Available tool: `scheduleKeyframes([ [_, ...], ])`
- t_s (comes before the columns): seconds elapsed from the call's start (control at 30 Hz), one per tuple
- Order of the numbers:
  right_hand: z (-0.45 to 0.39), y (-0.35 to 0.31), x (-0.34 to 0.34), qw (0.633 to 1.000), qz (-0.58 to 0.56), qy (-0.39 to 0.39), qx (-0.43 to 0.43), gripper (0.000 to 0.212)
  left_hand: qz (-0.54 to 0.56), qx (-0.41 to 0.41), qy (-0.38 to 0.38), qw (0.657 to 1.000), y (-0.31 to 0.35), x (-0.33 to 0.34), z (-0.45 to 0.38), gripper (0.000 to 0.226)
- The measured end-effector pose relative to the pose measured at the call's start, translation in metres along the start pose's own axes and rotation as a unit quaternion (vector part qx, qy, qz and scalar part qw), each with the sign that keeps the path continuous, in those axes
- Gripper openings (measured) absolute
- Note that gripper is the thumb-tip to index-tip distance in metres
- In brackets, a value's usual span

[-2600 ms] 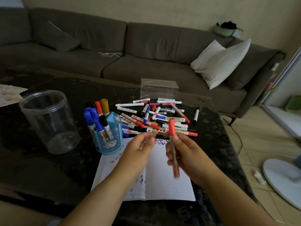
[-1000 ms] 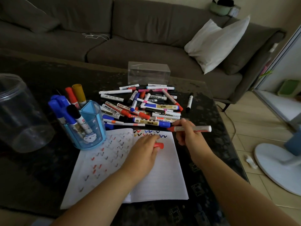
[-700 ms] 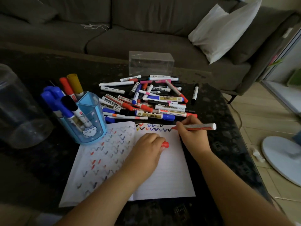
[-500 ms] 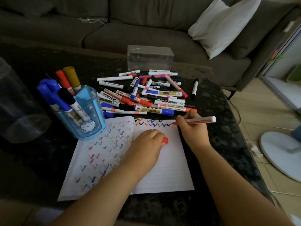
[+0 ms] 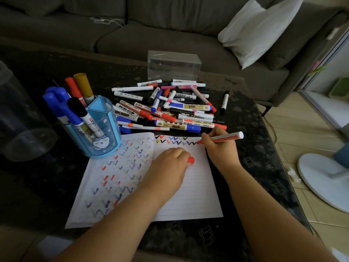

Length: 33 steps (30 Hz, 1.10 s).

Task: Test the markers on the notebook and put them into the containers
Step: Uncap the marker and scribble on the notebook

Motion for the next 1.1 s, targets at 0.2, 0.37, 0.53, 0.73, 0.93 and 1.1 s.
scheduleKeyframes([
  [0.2,-0.001,0.0,-0.001,1.0,0.015,-0.003,0.012,0.019,-0.005,0.008,0.003,1.0,-0.001,0.001,0.0,0.017],
  [0.37,0.0,0.002,-0.002,1.0,0.012,0.021,0.018,0.023,-0.007,0.011,0.004,1.0,-0.001,0.001,0.0,0.021],
  [0.53,-0.001,0.003,-0.004,0.999,0.003,0.03,0.041,0.019,-0.008,0.005,-0.002,1.0,-0.001,0.001,0.0,0.023],
  [0.73,-0.001,-0.001,-0.013,0.98,-0.118,-0.007,0.159,0.014,0.05,-0.055,-0.008,0.997,0.001,-0.008,0.001,0.03],
  [0.93,0.031,-0.037,-0.038,0.964,-0.222,-0.07,0.13,0.021,0.209,-0.196,-0.004,0.958,0.008,-0.033,0.001,0.026],
  [1.1,0.069,-0.071,-0.066,0.963,-0.238,-0.117,0.044,0.023,0.27,-0.173,0.001,0.947,0.034,-0.072,0.016,0.014],
])
Point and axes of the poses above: each hand's wrist, its own z-axis away from the middle knuckle, its own x-axis out of the palm, y = z × x, the point moved 3 cm from there along -z, towards the middle knuckle, and after that the axes turned 13 degrees about z, right-handed, at the moved point
